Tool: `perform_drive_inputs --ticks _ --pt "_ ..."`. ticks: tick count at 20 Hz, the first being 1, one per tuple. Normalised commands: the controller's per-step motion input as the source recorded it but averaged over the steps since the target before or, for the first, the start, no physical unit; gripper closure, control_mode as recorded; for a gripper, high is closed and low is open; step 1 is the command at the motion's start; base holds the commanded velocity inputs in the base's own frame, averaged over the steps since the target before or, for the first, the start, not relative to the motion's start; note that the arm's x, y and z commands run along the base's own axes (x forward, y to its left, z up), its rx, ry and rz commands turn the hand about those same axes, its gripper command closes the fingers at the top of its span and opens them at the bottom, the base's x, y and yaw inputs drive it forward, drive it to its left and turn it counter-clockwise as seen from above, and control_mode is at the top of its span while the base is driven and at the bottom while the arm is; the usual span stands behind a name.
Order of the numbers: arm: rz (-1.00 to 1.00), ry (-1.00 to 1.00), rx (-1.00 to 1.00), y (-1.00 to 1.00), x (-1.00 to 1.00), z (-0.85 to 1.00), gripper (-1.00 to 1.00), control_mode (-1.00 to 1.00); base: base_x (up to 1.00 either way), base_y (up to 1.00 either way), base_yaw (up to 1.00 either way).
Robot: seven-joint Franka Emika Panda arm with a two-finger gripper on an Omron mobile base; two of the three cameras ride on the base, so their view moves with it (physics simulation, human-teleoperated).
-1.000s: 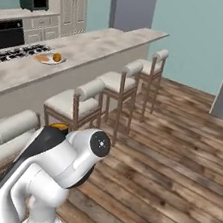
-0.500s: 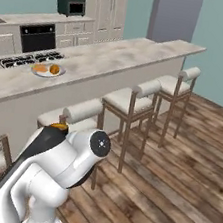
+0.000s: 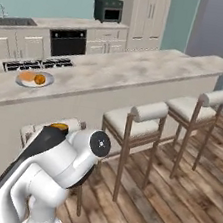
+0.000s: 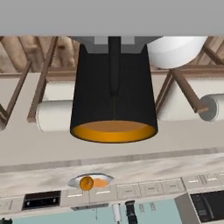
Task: Pick up the brewed coffee from the coffee machine and place it next to the breakfast plate on the dining counter.
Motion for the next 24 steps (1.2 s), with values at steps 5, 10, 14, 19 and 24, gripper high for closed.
perform_drive_inputs --ticks 5,10,14,19,24 --pt "0.00 0.00 0.00 0.00 0.00 0.00 1.00 1.00 1.00 -0.66 0.47" --pt "0.00 0.00 0.00 0.00 0.00 0.00 1.00 1.00 0.99 -0.54 0.55" --pt "0.00 0.00 0.00 0.00 0.00 0.00 1.00 1.00 0.97 -0.47 0.59" --pt "0.00 0.00 0.00 0.00 0.00 0.00 1.00 1.00 0.74 -0.26 0.72" --pt "0.00 0.00 0.00 0.00 0.00 0.00 1.00 1.00 0.77 -0.45 0.67"
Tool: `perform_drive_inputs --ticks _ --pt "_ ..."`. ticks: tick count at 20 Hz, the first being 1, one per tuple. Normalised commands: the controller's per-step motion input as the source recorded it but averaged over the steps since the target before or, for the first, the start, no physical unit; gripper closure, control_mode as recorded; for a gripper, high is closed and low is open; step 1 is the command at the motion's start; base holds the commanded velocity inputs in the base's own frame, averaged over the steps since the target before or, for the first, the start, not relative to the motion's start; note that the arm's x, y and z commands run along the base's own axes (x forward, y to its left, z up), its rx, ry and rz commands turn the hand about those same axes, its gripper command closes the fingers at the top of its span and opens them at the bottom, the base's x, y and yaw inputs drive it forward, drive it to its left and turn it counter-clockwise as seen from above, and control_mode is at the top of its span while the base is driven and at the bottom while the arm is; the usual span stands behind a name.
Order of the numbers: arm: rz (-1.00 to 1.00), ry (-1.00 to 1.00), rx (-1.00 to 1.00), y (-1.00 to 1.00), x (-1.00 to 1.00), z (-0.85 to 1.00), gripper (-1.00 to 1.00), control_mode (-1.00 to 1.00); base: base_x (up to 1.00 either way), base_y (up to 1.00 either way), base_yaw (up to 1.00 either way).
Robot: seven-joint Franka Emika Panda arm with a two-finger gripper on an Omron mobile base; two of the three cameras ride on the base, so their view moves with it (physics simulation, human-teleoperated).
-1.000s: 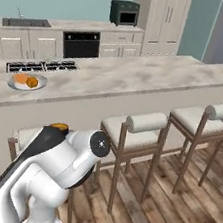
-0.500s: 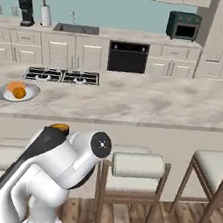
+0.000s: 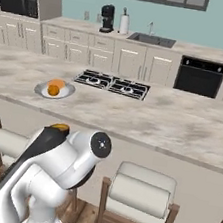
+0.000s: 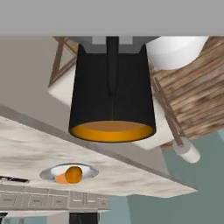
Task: Pick up the brewed coffee from the coffee machine and place it next to the breakfast plate on the dining counter.
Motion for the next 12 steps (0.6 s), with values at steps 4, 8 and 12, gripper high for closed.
perform_drive_inputs --ticks 4,8,12 --pt "0.31 -0.11 0.20 -0.60 0.75 0.00 1.00 -1.00 0.25 -0.18 0.13" --pt "0.33 -0.19 0.27 -0.52 1.00 0.05 1.00 -1.00 0.00 0.00 0.00" --pt "0.15 -0.11 0.16 -0.07 1.00 0.17 1.00 -1.00 0.00 0.00 0.00"
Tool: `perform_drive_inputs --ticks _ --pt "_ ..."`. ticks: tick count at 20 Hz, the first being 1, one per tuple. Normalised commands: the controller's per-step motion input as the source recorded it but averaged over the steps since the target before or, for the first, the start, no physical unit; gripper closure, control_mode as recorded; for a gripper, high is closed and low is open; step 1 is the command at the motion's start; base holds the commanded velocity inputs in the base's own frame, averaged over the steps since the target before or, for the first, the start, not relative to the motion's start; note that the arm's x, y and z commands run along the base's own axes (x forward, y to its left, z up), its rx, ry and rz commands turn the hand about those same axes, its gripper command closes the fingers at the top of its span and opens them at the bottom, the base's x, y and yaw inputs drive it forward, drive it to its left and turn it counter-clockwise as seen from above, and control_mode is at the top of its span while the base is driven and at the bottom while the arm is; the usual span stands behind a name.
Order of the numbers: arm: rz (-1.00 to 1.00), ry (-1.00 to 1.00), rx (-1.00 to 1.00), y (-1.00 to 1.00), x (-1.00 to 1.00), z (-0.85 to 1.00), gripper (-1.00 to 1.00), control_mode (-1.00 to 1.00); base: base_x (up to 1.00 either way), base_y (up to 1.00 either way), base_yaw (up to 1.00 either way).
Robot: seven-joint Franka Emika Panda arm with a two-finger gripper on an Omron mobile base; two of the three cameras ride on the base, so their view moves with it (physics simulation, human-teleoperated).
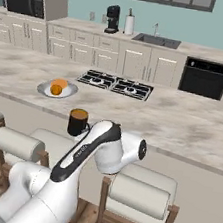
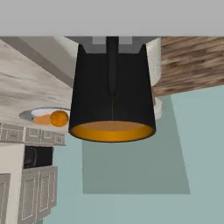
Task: Pick up the brewed coffee from the coffee machine and place it next to the breakfast plate on the dining counter.
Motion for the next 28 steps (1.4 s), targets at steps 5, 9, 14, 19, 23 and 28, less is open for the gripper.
perform_drive_inputs --ticks 5,9,14,19,23,28 --pt "-0.08 -0.01 0.02 0.31 1.00 -0.06 1.00 -1.00 0.00 0.00 0.00" --pt "-0.27 0.00 -0.07 0.78 1.00 -0.17 1.00 -1.00 0.00 0.00 0.00" --pt "-0.35 0.00 -0.17 0.99 0.93 -0.10 1.00 -1.00 0.00 0.00 0.00" --pt "-0.07 0.00 -0.04 0.14 0.97 0.00 1.00 -1.00 0.00 0.00 0.00" --pt "0.03 -0.02 0.00 0.00 0.74 -0.07 1.00 -1.00 0.00 0.00 0.00" --pt "0.07 -0.09 0.00 -0.11 0.40 -0.19 1.00 -1.00 0.00 0.00 0.00"
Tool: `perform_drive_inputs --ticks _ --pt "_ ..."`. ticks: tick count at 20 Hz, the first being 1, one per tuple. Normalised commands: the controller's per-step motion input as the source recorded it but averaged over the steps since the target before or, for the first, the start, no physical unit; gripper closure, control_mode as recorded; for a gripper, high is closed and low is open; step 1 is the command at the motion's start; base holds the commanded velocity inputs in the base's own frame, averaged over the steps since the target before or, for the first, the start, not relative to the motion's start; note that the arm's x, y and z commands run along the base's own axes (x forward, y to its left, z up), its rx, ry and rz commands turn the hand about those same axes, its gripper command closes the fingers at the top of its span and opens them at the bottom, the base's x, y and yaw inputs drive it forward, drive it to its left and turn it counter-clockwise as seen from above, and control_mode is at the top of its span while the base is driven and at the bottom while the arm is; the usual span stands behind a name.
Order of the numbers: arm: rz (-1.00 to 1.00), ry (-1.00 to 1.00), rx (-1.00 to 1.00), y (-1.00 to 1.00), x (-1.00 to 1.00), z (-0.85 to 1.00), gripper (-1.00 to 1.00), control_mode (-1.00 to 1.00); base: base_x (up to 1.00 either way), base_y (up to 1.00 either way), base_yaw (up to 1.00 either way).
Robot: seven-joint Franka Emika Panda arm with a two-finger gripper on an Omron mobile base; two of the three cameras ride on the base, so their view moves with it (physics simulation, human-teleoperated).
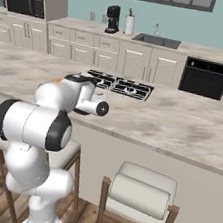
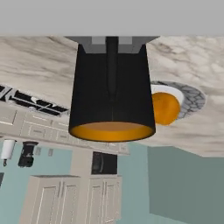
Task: Pick up the brewed coffee from the coffee machine and place it next to the breakfast plate on the dining counter.
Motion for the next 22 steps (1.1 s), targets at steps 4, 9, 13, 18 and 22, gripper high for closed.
perform_drive_inputs --ticks 4,9,13,18,22 --pt "0.08 -0.01 -0.02 0.00 0.17 -0.26 1.00 -1.00 0.00 0.00 0.00" --pt "0.05 0.00 -0.02 0.12 0.14 -0.02 1.00 -1.00 0.00 0.00 0.00" --pt "0.04 0.00 -0.01 0.14 0.46 -0.10 1.00 -1.00 0.00 0.00 0.00" --pt "0.03 0.00 -0.02 0.11 0.26 -0.20 -1.00 -1.00 0.00 0.00 0.00" --pt "0.01 0.00 -0.03 0.03 -0.01 -0.01 -1.00 -1.00 0.00 0.00 0.00"
